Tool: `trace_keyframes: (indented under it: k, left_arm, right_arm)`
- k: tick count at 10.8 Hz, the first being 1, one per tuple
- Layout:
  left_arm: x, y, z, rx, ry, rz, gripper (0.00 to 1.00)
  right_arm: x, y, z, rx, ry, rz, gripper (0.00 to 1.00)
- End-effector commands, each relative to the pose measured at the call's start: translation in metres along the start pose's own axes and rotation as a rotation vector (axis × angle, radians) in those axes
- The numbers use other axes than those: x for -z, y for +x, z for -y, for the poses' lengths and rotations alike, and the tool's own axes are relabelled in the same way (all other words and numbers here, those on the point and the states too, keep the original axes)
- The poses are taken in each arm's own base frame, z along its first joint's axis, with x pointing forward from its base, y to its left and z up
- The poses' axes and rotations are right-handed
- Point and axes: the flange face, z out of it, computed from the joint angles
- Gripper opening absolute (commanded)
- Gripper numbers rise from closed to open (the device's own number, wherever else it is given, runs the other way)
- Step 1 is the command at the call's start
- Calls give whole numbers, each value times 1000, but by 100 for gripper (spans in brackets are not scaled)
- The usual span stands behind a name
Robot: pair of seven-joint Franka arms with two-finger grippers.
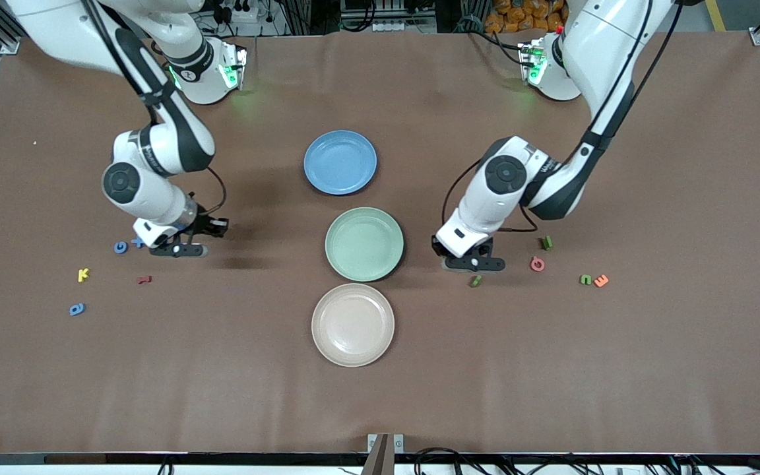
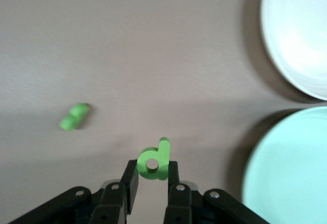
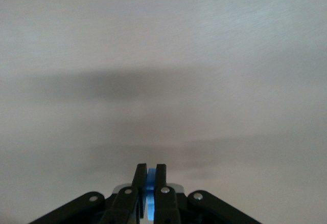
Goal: Sort letters by color into matching plates
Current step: 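Place the blue letter on the blue plate while the left places d on green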
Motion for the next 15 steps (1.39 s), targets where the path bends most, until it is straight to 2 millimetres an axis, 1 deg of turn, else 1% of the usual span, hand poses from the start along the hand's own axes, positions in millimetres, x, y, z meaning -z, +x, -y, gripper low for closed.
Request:
trace_keyframes:
  k: [1, 2, 3, 4, 5, 6, 7, 8, 9, 10, 11, 12, 13, 14, 15]
  left_arm:
    - [-5, -9, -40, 47, -22, -4, 0]
    - [-7, -11, -53, 56, -32, -5, 0]
    - [-9, -7, -63, 79, -50, -8, 0]
    - [-15, 0, -79, 126, -95, 11, 0]
    - [-26, -6, -100, 148, -131, 42, 0]
    - [-43, -11, -103, 171, -138, 76, 0]
    - [-53, -16, -111, 172, -143, 89, 0]
    - [-59, -28, -128, 160, -148, 102, 0]
    - [-66, -32, -128, 164, -143, 111, 0]
    - [-68, -34, -129, 164, -143, 114, 0]
    - [-65, -36, -133, 159, -146, 110, 0]
    - [-65, -36, -135, 158, -148, 110, 0]
    - [-61, -34, -135, 154, -151, 103, 24]
    - [-59, -30, -131, 144, -147, 93, 99]
    - [-49, -27, -134, 144, -154, 80, 100]
  right_arm:
    - [32, -30, 94, -81, -22, 15, 0]
    - [32, -41, 118, -109, -23, 19, 0]
    - [31, -57, 149, -127, -16, 22, 0]
    - [31, -72, 175, -157, -11, 22, 0]
    - [31, -89, 198, -162, -6, 23, 0]
    - [32, -106, 218, -169, -5, 24, 0]
    - [31, -122, 235, -176, -9, 23, 0]
    - [29, -138, 250, -168, -14, 26, 0]
    - [25, -151, 258, -155, -30, 23, 0]
    - [19, -157, 258, -154, -61, 13, 0]
    - [13, -163, 257, -162, -90, 8, 18]
    - [11, -165, 258, -183, -104, 12, 99]
    - [13, -166, 258, -191, -109, 9, 100]
    - [15, -168, 260, -184, -107, 4, 100]
    - [20, -166, 260, -185, -103, -4, 100]
